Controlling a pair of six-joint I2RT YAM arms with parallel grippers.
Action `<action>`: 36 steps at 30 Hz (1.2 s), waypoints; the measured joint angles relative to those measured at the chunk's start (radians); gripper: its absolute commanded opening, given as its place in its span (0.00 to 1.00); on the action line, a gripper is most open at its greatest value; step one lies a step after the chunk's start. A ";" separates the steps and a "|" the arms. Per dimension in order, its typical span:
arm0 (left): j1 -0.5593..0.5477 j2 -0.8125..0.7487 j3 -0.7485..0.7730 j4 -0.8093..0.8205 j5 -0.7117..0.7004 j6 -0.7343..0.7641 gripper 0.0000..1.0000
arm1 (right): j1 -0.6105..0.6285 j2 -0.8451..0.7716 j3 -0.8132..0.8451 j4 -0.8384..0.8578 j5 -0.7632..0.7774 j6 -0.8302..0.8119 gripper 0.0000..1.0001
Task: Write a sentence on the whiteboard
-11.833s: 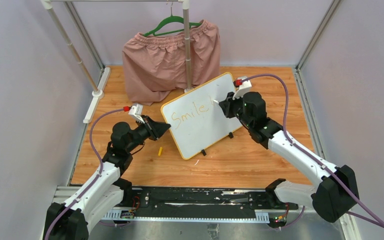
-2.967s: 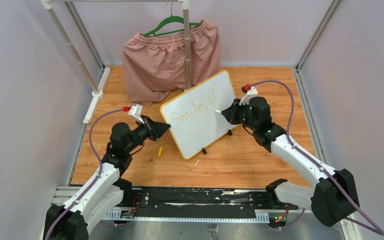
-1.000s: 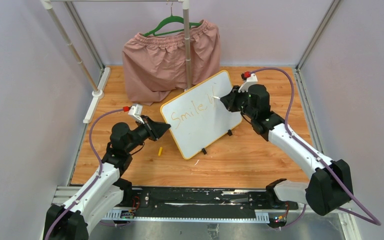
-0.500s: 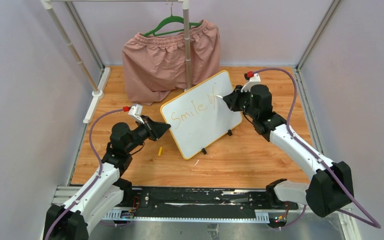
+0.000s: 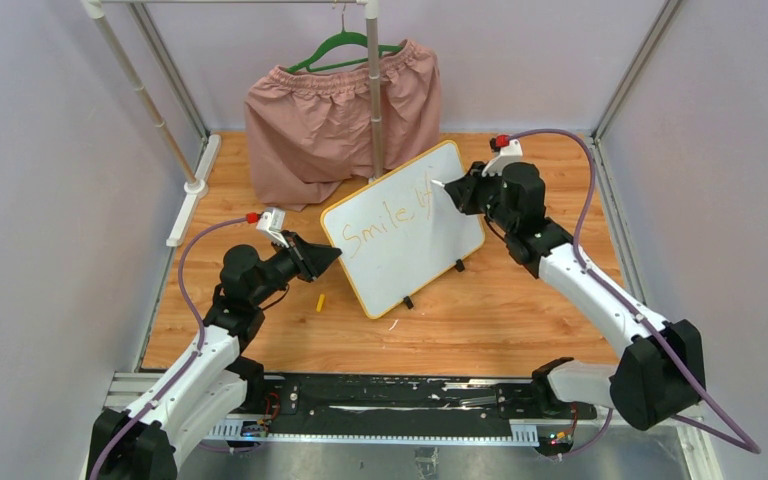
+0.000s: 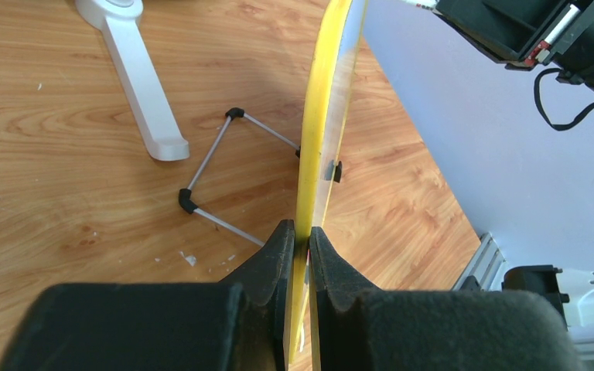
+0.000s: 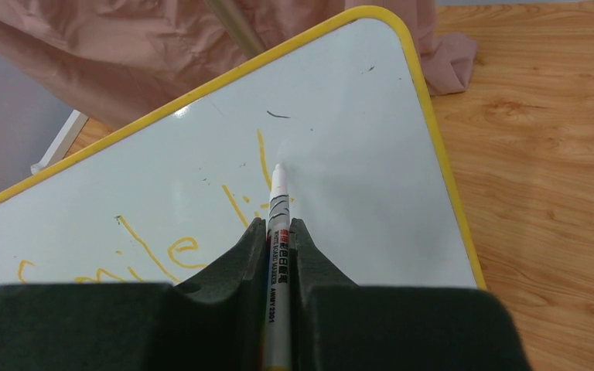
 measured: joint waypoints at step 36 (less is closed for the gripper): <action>0.000 -0.003 0.000 0.000 0.001 0.000 0.00 | -0.012 0.003 -0.096 0.015 0.006 0.013 0.00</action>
